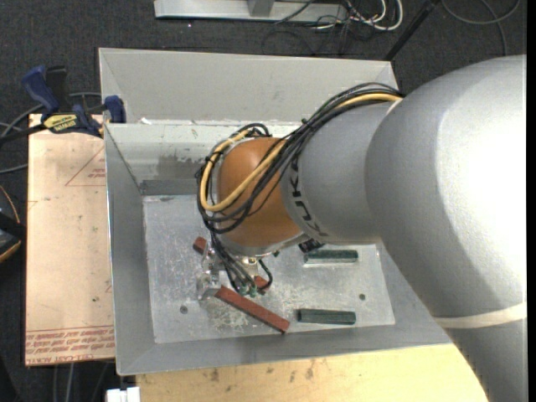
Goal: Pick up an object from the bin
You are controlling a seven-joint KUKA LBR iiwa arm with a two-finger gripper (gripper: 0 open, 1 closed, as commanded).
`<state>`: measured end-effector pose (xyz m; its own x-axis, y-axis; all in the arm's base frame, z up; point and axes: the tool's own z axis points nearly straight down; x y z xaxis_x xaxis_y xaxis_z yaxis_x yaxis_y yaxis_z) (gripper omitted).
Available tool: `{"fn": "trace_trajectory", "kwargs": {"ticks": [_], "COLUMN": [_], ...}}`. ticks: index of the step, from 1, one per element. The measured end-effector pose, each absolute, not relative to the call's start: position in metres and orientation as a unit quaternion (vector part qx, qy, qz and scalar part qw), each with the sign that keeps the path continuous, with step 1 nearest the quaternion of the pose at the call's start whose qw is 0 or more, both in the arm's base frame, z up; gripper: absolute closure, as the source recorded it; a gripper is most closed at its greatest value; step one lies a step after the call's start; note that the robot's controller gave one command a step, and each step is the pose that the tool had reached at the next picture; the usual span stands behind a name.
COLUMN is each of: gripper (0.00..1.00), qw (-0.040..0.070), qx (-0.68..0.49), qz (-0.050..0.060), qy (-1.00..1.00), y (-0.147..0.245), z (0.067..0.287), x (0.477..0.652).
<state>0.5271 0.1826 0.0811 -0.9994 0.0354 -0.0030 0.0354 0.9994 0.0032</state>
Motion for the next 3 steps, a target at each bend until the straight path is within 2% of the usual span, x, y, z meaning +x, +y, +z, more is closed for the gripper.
{"fn": "trace_trajectory", "kwargs": {"ticks": [1, 2, 3], "gripper": [0.0, 1.0, 1.0], "qw": [0.001, 0.002, 0.002], "qx": [0.017, 0.018, 0.018], "qz": [0.002, 0.002, 0.002], "qy": [1.0, 1.0, 1.0], "y": [0.1831, 0.1825, 0.1825], "z": [0.0808, 0.0811, 0.0811], "x": [0.5265, 0.5271, 0.5271]}}
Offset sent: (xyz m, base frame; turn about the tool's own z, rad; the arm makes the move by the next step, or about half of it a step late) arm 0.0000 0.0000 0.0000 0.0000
